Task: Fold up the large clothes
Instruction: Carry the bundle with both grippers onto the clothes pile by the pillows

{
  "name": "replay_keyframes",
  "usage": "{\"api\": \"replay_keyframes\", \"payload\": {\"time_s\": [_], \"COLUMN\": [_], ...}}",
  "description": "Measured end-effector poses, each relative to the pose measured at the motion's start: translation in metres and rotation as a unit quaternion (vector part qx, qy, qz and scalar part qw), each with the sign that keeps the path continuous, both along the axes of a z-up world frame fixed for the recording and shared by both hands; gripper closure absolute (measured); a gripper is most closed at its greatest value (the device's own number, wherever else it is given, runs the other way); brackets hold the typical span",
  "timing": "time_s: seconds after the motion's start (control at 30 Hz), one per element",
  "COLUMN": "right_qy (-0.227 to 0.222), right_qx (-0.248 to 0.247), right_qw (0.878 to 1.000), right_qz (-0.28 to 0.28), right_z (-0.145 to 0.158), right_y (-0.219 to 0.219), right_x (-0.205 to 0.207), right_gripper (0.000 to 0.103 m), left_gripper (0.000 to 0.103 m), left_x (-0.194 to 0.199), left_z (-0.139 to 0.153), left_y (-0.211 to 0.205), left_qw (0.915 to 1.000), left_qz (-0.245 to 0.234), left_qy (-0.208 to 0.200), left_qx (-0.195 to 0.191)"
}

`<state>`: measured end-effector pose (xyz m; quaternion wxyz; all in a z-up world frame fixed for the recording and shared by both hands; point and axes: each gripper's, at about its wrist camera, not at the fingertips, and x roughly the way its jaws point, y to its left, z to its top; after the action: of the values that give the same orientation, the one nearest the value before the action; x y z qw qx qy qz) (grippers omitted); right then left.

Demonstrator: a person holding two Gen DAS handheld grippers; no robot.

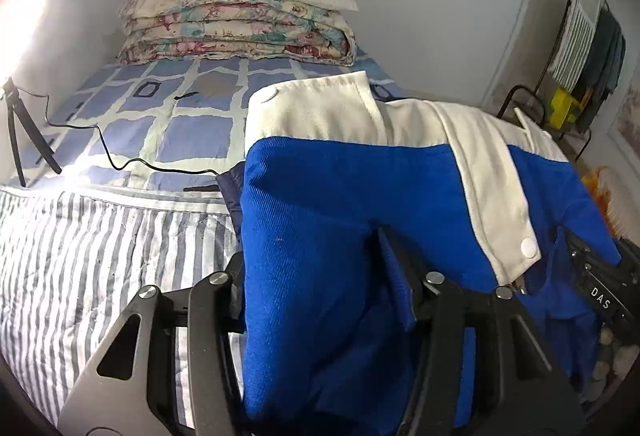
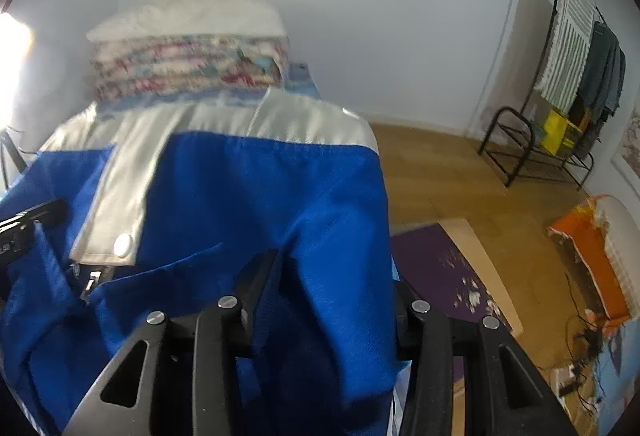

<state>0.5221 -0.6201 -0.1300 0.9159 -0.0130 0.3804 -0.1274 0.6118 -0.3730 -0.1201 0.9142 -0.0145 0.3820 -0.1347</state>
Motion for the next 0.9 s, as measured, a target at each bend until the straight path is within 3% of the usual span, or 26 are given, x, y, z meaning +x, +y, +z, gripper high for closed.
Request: {"api": "replay_keyframes", "payload": {"time_s": [0.1,0.23,0.33,0.57,0.67,0.77,0.9], "right_qy": [-0.013,-0.059,-0.079,-0.094,-0.104,-0.119,-0.120], "right_qx": [0.015,0.042,0.060,0.064,0.053,0.080,0.072], "right_qw": [1.000,0.997,0.995,0.993,0.993,0.989,0.989], "right_qz": [-0.009,-0.006,-0.009,0.013,0.026,0.029,0.040], "right_z": [0.006,0.033,0.050,0.095,0.117,0.135,0.145], "right_y": [-0.006,-0.017,-0.024,-0.019,-0.009,-0.004,0.017], "right_x": [-0.010,-0.041,-0.054,-0.085,-0.098,-0.119,-0.145], "right_gripper": [0.051,0.048,0.048,0.048,0.048,0.046,0.046], "left_gripper": [0.044,0.044,0.044,0.044,0.044,0.044,0.044], "left_x": [-0.003,-0.007,-0.014,-0.041,-0.063,-0.086,-0.119], "left_z": [0.004,0.019,0.038,0.088,0.114,0.135,0.154], "left_y": [0.001,0.024,0.037,0.054,0.059,0.059,0.058], "left_qw": [1.0000,0.9983,0.9972,0.9969,0.9965,0.9953,0.9929], "left_qz": [0.004,0.015,0.019,-0.005,-0.020,-0.039,-0.068], "left_qy": [0.005,0.006,-0.009,-0.019,-0.033,-0.050,-0.059], "left_qx": [0.001,-0.056,-0.072,-0.076,-0.074,-0.073,-0.079]}}
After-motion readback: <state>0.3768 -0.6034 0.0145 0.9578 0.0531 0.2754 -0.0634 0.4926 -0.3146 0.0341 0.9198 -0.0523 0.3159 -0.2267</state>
